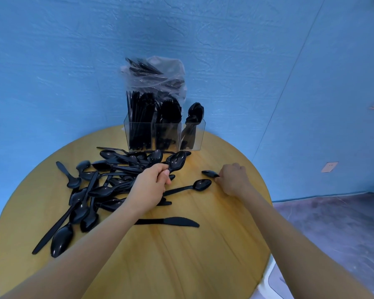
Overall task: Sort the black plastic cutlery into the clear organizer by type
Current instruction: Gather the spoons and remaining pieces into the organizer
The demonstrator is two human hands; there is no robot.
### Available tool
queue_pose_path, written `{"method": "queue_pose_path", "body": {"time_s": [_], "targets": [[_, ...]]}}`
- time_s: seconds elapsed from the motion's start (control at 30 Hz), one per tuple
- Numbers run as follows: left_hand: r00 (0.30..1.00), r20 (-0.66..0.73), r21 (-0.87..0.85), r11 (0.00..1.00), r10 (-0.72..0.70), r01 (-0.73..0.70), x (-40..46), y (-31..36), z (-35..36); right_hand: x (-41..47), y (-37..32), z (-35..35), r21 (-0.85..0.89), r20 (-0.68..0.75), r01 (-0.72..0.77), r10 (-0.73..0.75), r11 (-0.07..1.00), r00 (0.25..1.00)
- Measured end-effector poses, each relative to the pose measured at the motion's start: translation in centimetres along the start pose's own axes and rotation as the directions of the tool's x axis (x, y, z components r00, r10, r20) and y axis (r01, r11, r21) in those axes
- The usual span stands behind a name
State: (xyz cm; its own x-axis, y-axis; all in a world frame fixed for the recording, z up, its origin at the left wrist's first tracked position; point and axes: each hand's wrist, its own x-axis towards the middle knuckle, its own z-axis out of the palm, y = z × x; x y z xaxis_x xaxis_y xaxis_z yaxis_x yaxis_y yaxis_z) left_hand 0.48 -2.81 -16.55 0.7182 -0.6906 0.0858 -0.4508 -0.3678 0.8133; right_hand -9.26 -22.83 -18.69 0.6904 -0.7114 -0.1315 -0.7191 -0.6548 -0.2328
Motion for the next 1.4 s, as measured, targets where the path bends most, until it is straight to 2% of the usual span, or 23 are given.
{"method": "queue_pose_path", "body": {"time_s": [0.07, 0.17, 0.2, 0.37, 0.47, 0.53, 0.63, 0.7, 0.8, 0.93, 1.07, 1.23, 1.4], "targets": [[1.000, -0.014, -0.006, 1.000, 0.006, -0.006, -0.3, 0.1, -0.2, -1.1, -0.2, -0.4, 0.067, -0.044, -0.012, 0.015, 0.998, 0.999], [0.999, -0.034, -0.020, 1.000, 0.011, -0.012, -0.6, 0.2, -0.5, -2.8, -1.3, -0.7, 0.340, -0.074, 0.045, -0.021, 0.939, 0.997], [0.999, -0.041, -0.023, 1.000, 0.014, -0.015, -0.7, 0.2, -0.5, -3.1, -1.8, -0.7, 0.381, -0.074, 0.046, -0.019, 0.923, 0.997], [0.997, -0.069, -0.004, 0.999, 0.038, -0.038, -1.6, 0.3, -1.1, -3.5, -3.3, 0.6, 0.396, -0.025, 0.004, 0.006, 0.918, 1.000], [0.997, -0.072, -0.016, 1.000, 0.025, -0.026, -2.1, 0.2, -1.3, -3.6, -3.2, 1.0, 0.444, -0.083, 0.020, 0.019, 0.896, 0.996], [0.997, -0.077, -0.020, 0.999, 0.026, -0.028, -2.3, 0.1, -1.5, -4.2, -2.9, 0.3, 0.494, -0.180, 0.083, 0.009, 0.866, 0.984], [0.993, -0.104, 0.008, 0.998, 0.062, -0.061, -2.4, 0.2, -1.8, -5.8, -2.4, -1.9, 0.485, -0.366, 0.274, -0.092, 0.831, 0.926], [0.989, -0.120, 0.026, 0.996, 0.084, -0.082, -2.4, 0.5, -1.7, -7.0, -2.2, -3.9, 0.476, -0.420, 0.365, -0.158, 0.800, 0.894], [0.988, -0.112, 0.024, 0.994, 0.105, -0.103, -2.4, 1.4, -1.1, -8.1, -2.3, -6.3, 0.483, -0.438, 0.444, -0.231, 0.755, 0.869], [0.989, -0.040, -0.041, 0.988, 0.145, -0.146, -3.5, 2.6, 0.1, -8.9, -3.8, -6.8, 0.514, -0.463, 0.484, -0.245, 0.708, 0.852], [0.996, 0.009, -0.264, 0.961, 0.090, -0.084, -4.9, 3.4, 0.4, -9.1, -5.2, -5.4, 0.518, -0.510, 0.451, -0.160, 0.727, 0.845], [0.998, 0.033, -0.298, 0.954, 0.053, -0.040, -6.2, 2.5, 0.2, -9.6, -7.0, -3.5, 0.543, -0.485, 0.461, -0.185, 0.702, 0.855], [0.997, -0.042, -0.341, 0.939, -0.058, 0.040, -7.4, 1.2, -0.8, -11.7, -8.7, -2.0, 0.686, -0.436, 0.486, -0.229, 0.542, 0.871]]}}
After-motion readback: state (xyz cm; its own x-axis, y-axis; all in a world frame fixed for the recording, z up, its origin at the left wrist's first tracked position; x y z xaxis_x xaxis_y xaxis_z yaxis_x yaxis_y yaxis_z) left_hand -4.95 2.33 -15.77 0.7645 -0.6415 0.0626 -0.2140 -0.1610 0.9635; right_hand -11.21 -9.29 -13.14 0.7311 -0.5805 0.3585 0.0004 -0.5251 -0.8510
